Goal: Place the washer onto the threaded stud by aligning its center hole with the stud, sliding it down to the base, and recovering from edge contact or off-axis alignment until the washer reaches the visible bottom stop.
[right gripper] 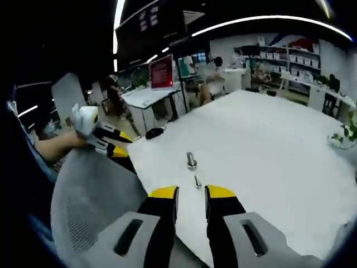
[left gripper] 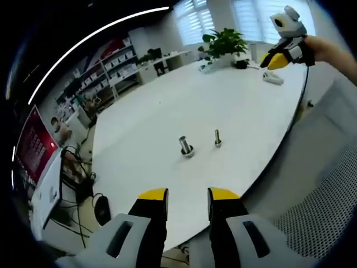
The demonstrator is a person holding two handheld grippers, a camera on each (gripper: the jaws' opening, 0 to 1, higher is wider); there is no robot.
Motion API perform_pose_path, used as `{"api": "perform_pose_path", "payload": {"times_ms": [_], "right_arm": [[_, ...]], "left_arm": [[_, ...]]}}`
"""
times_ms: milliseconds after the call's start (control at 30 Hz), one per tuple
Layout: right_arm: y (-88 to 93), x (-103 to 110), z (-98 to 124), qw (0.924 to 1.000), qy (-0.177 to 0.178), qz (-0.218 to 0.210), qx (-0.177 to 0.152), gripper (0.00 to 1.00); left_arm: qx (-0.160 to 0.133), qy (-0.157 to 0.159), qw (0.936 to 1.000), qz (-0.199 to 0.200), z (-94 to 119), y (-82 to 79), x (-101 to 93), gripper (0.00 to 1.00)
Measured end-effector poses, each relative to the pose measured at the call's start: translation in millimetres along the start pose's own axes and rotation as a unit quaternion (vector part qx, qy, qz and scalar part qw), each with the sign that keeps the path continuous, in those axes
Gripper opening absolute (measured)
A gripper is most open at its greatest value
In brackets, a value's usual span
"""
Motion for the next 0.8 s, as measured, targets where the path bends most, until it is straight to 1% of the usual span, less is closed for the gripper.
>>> {"api": "perform_pose_path", "payload": {"times_ms": [33, 133, 167, 233, 267, 300, 333, 367, 400, 433, 467, 500, 567, 633, 667, 733, 800], "right_arm": [[3.9, 2, 5, 0.9999, 0.001, -0.008, -0.008, 0.21], [18.3, 9, 18, 0.9997, 0.007, -0.012, -0.020, 0.23], [24.3, 12, 23, 0.9993, 0.012, -0.018, -0.030, 0.24], [33.6, 17, 28, 0.9984, 0.010, -0.030, -0.048, 0.25], [36.7, 19, 29, 0.9981, 0.008, -0.032, -0.053, 0.26], [41.9, 22, 31, 0.9974, 0.014, -0.035, -0.061, 0.26], [44.5, 23, 31, 0.9972, 0.025, -0.030, -0.064, 0.27], [47.6, 23, 32, 0.9947, 0.057, -0.034, -0.079, 0.27], [49.1, 25, 31, 0.9929, 0.069, -0.036, -0.090, 0.28], [50.4, 28, 30, 0.9937, 0.068, -0.026, -0.085, 0.31], [51.3, 30, 28, 0.9943, 0.067, -0.028, -0.078, 0.34], [53.6, 32, 27, 0.9937, 0.081, -0.019, -0.075, 0.36], [55.5, 31, 25, 0.9934, 0.083, -0.013, -0.079, 0.36], [58.4, 34, 21, 0.9939, 0.074, -0.020, -0.080, 0.36], [61.5, 36, 17, 0.9948, 0.066, -0.022, -0.075, 0.36], [66.8, 40, 11, 0.9963, 0.061, -0.020, -0.057, 0.36], [69.1, 46, 8, 0.9971, 0.053, -0.026, -0.048, 0.36]], "left_arm": [[-0.005, -0.006, 1.0000, 0.005, 2, 0.0, 1.2, 0.26], [-0.006, -0.020, 0.9996, 0.020, 4, 1.8, 4.4, 0.26], [-0.008, -0.023, 0.9994, 0.025, 5, 2.2, 5.4, 0.26], [-0.023, -0.030, 0.9988, 0.030, 8, 1.0, 7.4, 0.26], [-0.028, -0.035, 0.9982, 0.040, 10, 0.7, 9.2, 0.26], [-0.031, -0.039, 0.9977, 0.046, 10, 0.6, 10.5, 0.26], [-0.034, -0.043, 0.9971, 0.053, 11, 1.0, 11.9, 0.26], [-0.033, -0.043, 0.9971, 0.053, 11, 1.5, 11.8, 0.26], [-0.033, -0.045, 0.9970, 0.054, 11, 1.7, 11.8, 0.26], [-0.034, -0.049, 0.9967, 0.054, 11, 1.7, 12.3, 0.27], [-0.036, -0.054, 0.9963, 0.057, 11, 1.7, 12.9, 0.27], [-0.037, -0.057, 0.9956, 0.064, 12, 1.6, 12.9, 0.27], [-0.045, -0.058, 0.9940, 0.081, 14, 3.0, 15.5, 0.27], [-0.059, -0.057, 0.9899, 0.116, 16, 6.0, 17.7, 0.27], [-0.068, -0.053, 0.9874, 0.133, 17, 8.0, 19.3, 0.27], [-0.076, -0.043, 0.9830, 0.162, 18, 12.1, 21.5, 0.27], [-0.074, -0.034, 0.9791, 0.187, 17, 16.6, 22.1, 0.27]]}}
Point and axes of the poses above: the point that each gripper's makers call its tool centre point, and the gripper's own axes: z roughly backward along the fingers, x roughly to its left, y roughly out of its underside, the point moved 10 cm from there along z, roughly backward along the fingers, and after that the axes turned 15 degrees about x, right-handed, at the moved point
